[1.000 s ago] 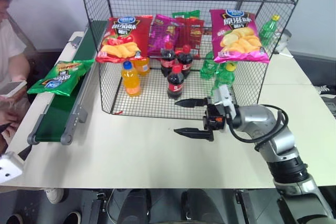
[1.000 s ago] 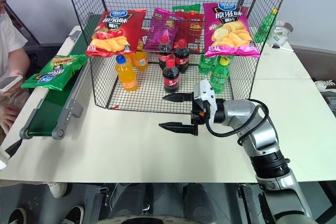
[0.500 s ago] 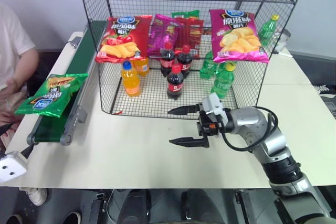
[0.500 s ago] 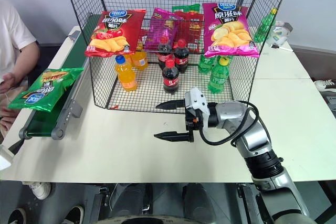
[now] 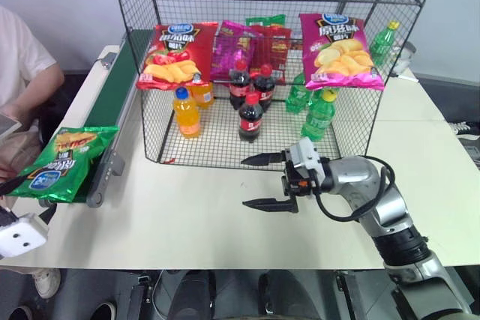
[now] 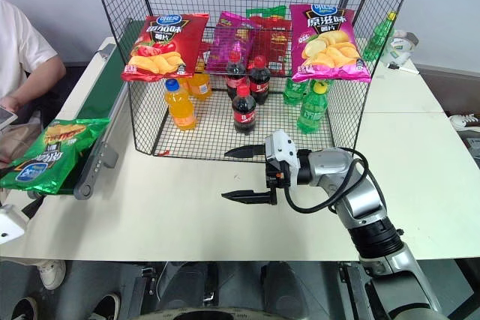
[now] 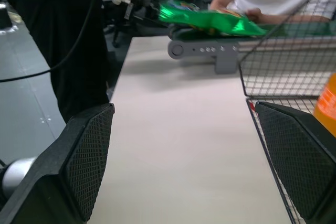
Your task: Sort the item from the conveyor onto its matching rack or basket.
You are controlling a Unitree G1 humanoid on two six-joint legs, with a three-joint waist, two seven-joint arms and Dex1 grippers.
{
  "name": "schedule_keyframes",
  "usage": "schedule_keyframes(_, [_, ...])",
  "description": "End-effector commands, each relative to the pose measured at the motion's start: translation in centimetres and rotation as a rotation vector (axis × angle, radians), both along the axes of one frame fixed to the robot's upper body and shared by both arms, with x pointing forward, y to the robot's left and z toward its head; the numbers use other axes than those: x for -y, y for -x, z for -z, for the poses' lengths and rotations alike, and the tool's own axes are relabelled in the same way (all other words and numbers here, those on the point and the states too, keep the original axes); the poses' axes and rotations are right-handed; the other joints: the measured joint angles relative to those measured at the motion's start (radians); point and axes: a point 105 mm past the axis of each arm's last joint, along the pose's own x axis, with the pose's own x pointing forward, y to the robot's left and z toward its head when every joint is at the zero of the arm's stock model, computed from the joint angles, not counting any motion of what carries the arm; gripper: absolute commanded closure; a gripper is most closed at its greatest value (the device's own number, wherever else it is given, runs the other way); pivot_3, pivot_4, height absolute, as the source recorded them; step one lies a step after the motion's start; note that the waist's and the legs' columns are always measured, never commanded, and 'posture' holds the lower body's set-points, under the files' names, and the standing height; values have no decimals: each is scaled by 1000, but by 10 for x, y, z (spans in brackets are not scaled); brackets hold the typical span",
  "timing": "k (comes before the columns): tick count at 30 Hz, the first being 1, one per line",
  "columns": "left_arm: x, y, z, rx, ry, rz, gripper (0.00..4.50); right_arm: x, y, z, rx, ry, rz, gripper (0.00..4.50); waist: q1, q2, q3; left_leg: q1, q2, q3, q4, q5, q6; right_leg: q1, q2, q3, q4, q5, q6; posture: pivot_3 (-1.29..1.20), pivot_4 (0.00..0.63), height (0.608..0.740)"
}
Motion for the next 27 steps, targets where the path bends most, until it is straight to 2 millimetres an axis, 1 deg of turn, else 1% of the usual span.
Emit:
schedule_keyframes(1, [-2, -5, -3, 18, -13, -3, 0, 1, -5, -11, 62, -20, 18, 29, 0, 0, 0, 0, 0, 0, 0, 0, 0, 0, 0, 0, 0, 0, 0, 0, 150, 739])
schedule_keyframes(8, [-2, -11, 1, 20, 2, 8, 0, 9, -6, -12, 69, -12, 54, 29, 1, 0, 0, 0, 0, 0, 0, 0, 0, 0, 0, 0, 1, 0, 0, 0, 150, 739])
schedule_keyframes(9, [0, -12, 1, 22, 13, 18, 240, 10, -7, -13, 71, -12, 60, 7, 1, 0, 0, 0, 0, 0, 0, 0, 0, 0, 0, 0, 1, 0, 0, 0, 150, 739])
schedule_keyframes(11, [2, -12, 2, 17, 25, 31, 876, 11, -7, -14, 75, -12, 65, 0, 1, 0, 0, 0, 0, 0, 0, 0, 0, 0, 0, 0, 1, 0, 0, 0, 150, 739])
schedule_keyframes(12, [2, -13, 2, 10, 30, 32, 1419, 12, -7, -15, 77, -15, 71, 0, 1, 0, 0, 0, 0, 0, 0, 0, 0, 0, 0, 0, 1, 0, 0, 0, 150, 739])
schedule_keyframes(13, [2, -13, 2, 13, 27, 31, 1778, 13, -9, -17, 78, -21, 82, 0, 1, 0, 0, 0, 0, 0, 0, 0, 0, 0, 0, 0, 1, 0, 0, 0, 150, 739])
schedule_keyframes(15, [1, -13, 0, 20, 26, 30, 2936, 14, -12, -19, 84, -24, 96, 0, 0, 0, 0, 0, 0, 0, 0, 0, 0, 0, 0, 0, 1, 0, 0, 0, 150, 739])
schedule_keyframes(18, [1, -13, -3, 38, 36, 36, 4392, 14, -12, -19, 88, -23, 100, 0, 1, 0, 0, 0, 0, 0, 0, 0, 0, -1, 0, 0, 1, 0, 0, 0, 150, 739])
schedule_keyframes(19, [2, -13, -4, 40, 36, 40, 4472, 13, -12, -19, 86, -23, 100, 0, 1, 0, 0, 0, 0, 0, 0, 0, 0, -1, 0, 0, 1, 0, 0, 0, 150, 739])
schedule_keyframes(21, [4, -13, -6, 50, 42, 52, 4472, 12, -12, -19, 86, -24, 97, 0, 1, 0, 0, 0, 0, 0, 1, 0, 0, 0, 0, 0, 1, 0, 0, 0, 150, 739])
schedule_keyframes(25, [-1, -12, -27, 156, 146, 12, 4472, 12, -15, -20, 94, -27, 104, 0, 1, 0, 0, 0, 0, 0, 1, 0, 0, -1, 0, 0, 1, 0, 0, 0, 150, 739])
schedule_keyframes(27, [1, -10, -46, 236, 317, 23, 4472, 13, -17, -21, 100, -25, 114, 0, 0, 0, 0, 0, 0, 0, 1, 0, 0, -1, 0, 0, 2, 0, 0, 0, 150, 739])
